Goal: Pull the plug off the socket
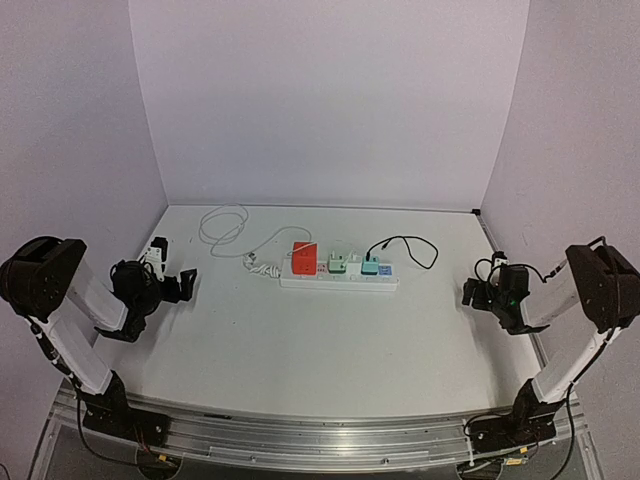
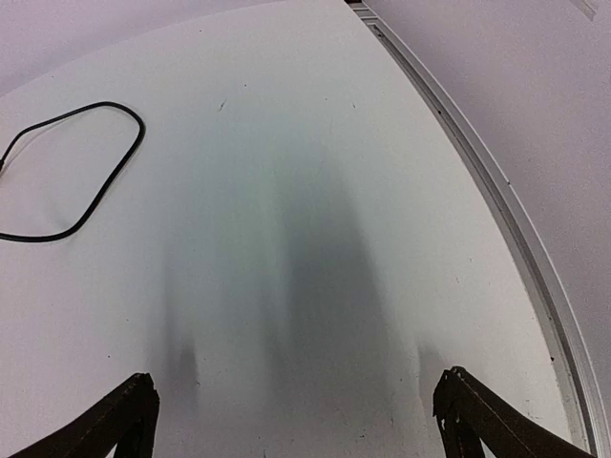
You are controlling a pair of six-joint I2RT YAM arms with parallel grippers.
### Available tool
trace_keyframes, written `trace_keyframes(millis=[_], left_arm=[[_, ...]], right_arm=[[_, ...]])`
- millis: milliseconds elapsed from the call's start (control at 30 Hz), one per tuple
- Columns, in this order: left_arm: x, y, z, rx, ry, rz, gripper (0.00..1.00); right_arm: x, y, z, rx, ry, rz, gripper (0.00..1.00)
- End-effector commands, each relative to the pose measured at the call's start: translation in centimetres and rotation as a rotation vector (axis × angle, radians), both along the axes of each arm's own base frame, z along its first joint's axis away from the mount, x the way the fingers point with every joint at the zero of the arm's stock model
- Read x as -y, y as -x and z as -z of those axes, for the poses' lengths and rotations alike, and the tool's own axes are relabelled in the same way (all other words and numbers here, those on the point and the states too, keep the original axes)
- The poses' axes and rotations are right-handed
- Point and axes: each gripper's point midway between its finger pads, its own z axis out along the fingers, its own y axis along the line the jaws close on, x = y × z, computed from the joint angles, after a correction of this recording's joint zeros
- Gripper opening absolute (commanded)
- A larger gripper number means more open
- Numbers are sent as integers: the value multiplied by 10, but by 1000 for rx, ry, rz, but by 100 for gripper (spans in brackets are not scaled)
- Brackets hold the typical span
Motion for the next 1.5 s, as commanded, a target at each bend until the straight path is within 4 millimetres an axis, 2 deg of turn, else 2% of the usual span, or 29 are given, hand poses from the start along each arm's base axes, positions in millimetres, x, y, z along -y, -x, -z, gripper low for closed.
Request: trace_keyframes(millis=[0, 167, 267, 367, 500, 600, 733, 867, 1000, 1133, 1200, 1367, 1467], left_arm=[[0, -10, -19, 68, 15, -11, 100], [0, -10, -20, 72, 15, -11, 100], [0, -10, -21, 81, 17, -11, 100], [4, -11, -28, 83, 7, 17, 100], [48, -11, -38, -32, -25, 304, 100], [70, -6, -65, -17, -4, 449, 100], [105, 9, -100, 98, -61, 745, 99], [132, -5, -111, 41, -93, 944, 96], [158, -21, -110, 9, -142, 1079, 96], [196, -32, -107, 16, -229, 1202, 99], [221, -33, -95, 1, -257, 1267, 100], [277, -45, -81, 14, -294, 1325, 100], [297, -63, -73, 30, -306, 1321, 100]], right_arm=[[0, -12, -16, 58, 3, -6, 99], [0, -12, -19, 60, 4, -7, 99], [-3, -13, -34, 67, 2, -26, 99], [-16, -10, -46, 74, -15, -107, 99], [-48, -6, -64, 95, -36, -308, 100], [-71, -11, -87, 124, -90, -438, 100], [-106, -26, -111, 148, -223, -589, 90], [-150, -39, -129, 174, -241, -731, 89], [-188, -44, -142, 195, -205, -863, 89], [-219, -42, -142, 187, -207, -946, 89], [-231, -40, -140, 178, -217, -965, 89], [-252, -38, -124, 123, -273, -995, 89], [-261, -34, -117, 104, -285, -1010, 89]])
